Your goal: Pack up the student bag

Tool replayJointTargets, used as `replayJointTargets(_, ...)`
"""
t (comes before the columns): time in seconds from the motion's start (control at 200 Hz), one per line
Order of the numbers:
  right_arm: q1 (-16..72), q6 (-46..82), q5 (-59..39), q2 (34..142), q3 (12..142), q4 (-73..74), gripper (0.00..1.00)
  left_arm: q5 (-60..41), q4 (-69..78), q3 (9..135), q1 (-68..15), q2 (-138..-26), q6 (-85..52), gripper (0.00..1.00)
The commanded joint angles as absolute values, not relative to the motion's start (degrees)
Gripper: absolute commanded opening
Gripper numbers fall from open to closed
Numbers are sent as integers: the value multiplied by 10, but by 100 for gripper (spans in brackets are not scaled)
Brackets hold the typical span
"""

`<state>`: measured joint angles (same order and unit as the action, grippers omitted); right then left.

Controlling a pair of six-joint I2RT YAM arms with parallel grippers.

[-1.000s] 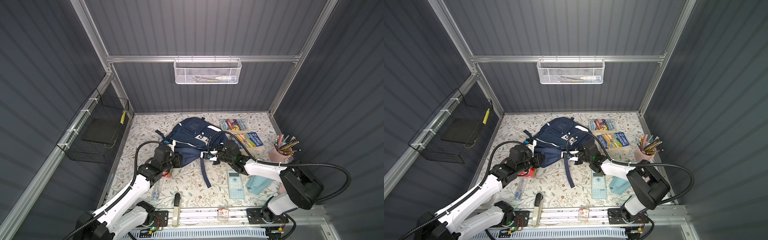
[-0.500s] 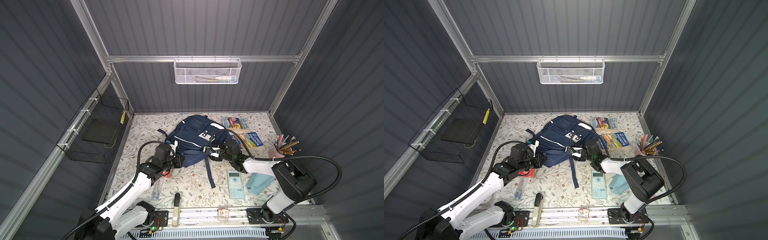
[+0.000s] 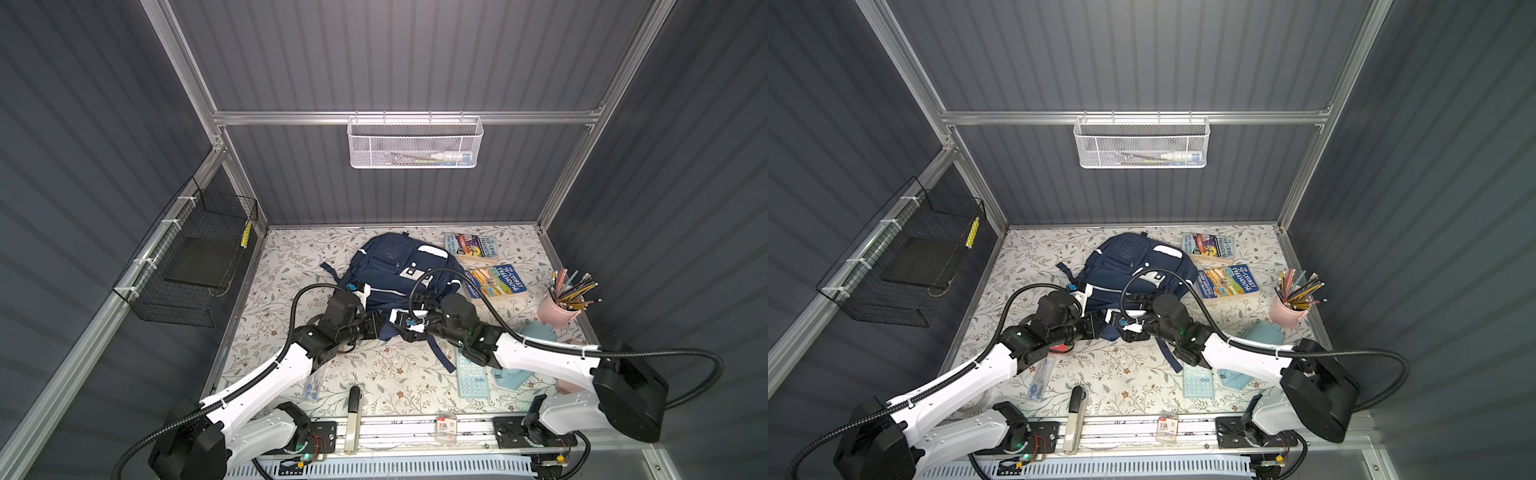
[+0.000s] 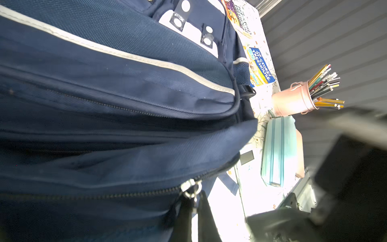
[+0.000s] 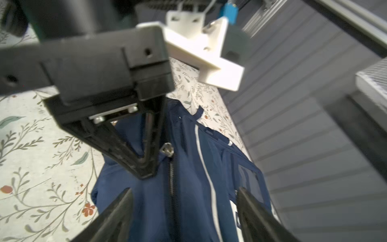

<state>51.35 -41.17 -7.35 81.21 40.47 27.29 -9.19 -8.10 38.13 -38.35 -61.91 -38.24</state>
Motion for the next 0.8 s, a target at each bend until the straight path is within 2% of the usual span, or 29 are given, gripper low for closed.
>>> replayJointTargets(0.0, 510, -408, -62, 845, 430, 254, 75, -89, -50, 400, -387, -596, -388, 0)
replayJointTargets(0.085, 508, -407, -79, 865, 439, 262, 69, -89, -66, 404, -387, -588, -385, 0)
replayJointTargets(0.145, 509, -412, -83, 881, 452, 246, 59, -92, -69, 404, -387, -587, -384, 0)
replayJointTargets(0.205, 509, -418, -81, 890, 459, 235, 41, -95, -68, 399, -387, -586, -387, 0)
replayJointTargets(0.275, 509, -424, -79, 887, 451, 234, 10, -81, -78, 398, -387, -581, -384, 0)
replayJointTargets(0.33, 508, -430, -81, 882, 436, 240, 0, -50, -102, 401, -385, -569, -377, 0)
replayJointTargets(0.415, 508, -449, -90, 873, 417, 242, 0, -37, -146, 419, -360, -564, -351, 0)
replayJointTargets(0.565, 508, -482, -119, 851, 395, 225, 0, -139, -162, 431, -245, -586, -325, 0)
replayJointTargets(0.715, 500, -494, -119, 837, 384, 212, 0, -128, -204, 457, -198, -609, -271, 0)
replayJointTargets(0.79, 494, -490, -125, 820, 370, 215, 0, -175, -196, 455, -154, -627, -266, 0)
